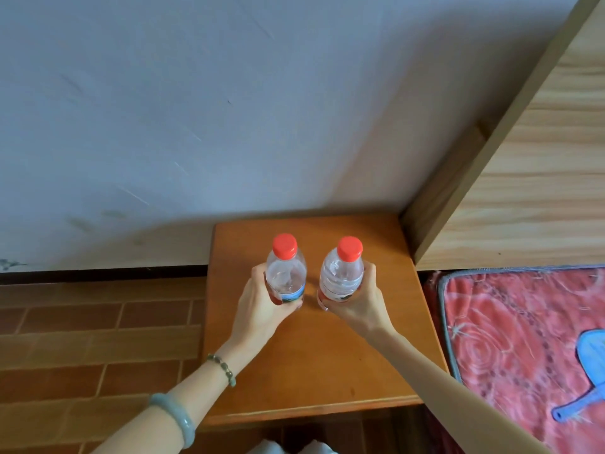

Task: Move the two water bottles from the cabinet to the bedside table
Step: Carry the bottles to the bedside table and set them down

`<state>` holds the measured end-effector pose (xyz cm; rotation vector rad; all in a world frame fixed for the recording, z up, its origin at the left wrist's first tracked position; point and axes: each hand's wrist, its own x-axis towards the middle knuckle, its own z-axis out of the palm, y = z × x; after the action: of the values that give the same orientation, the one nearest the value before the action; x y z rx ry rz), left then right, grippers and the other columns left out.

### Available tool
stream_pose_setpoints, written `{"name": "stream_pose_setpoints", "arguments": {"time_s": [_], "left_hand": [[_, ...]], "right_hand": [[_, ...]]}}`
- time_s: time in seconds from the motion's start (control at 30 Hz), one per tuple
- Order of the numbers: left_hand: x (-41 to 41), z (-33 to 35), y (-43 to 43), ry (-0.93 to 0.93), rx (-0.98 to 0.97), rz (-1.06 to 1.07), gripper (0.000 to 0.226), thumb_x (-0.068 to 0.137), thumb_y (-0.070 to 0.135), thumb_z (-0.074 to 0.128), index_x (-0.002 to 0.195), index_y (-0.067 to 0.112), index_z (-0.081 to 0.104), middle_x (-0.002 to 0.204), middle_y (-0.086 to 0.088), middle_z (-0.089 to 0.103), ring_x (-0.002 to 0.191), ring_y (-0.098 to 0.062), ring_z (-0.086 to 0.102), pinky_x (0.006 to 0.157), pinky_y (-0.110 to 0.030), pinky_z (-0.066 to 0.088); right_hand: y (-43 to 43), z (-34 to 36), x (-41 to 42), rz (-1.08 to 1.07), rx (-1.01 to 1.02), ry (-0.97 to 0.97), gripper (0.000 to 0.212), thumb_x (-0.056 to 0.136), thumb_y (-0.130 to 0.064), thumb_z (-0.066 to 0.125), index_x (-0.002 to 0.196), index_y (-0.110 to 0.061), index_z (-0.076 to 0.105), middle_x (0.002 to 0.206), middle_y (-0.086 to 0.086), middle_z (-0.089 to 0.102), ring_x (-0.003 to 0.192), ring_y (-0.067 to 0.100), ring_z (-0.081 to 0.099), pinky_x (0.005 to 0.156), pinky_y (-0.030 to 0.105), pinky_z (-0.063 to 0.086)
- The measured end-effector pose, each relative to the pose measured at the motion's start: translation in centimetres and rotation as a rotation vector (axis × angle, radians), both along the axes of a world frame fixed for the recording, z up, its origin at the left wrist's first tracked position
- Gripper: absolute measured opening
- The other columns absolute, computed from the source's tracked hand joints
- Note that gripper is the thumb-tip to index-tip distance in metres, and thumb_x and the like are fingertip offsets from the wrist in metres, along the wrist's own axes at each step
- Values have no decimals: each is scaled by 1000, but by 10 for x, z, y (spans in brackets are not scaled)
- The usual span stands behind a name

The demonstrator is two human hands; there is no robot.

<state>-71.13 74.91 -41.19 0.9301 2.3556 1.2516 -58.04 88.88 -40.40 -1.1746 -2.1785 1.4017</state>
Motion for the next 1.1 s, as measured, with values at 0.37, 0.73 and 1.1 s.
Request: {"name": "stream_pose_setpoints", "arguments": {"time_s": [0.37,0.73,1.1], "left_hand": [[-7,27,-19,-92,-204,-154,78,65,35,80,127,26,33,123,8,49,114,-10,45,90,-23,43],[-3,210,-37,350,-402,-248,95,68,41,76,140,8,24,147,-13,33,132,-26,36,106,-34,30],[7,363,-80,702,-518,-118,99,64,50,76,137,5,26,141,-20,40,126,-34,43,102,-44,37]], "right_hand": [[-3,31,9,82,-31,-149,79,62,-23,85,120,-19,31,109,-4,56,102,22,58,75,26,43],[-20,214,27,201,105,-228,97,70,-31,81,144,-21,18,149,5,31,136,23,29,106,34,28],[-46,386,3,465,613,-229,86,79,-32,71,146,-24,17,154,7,21,141,26,18,111,45,27]]}}
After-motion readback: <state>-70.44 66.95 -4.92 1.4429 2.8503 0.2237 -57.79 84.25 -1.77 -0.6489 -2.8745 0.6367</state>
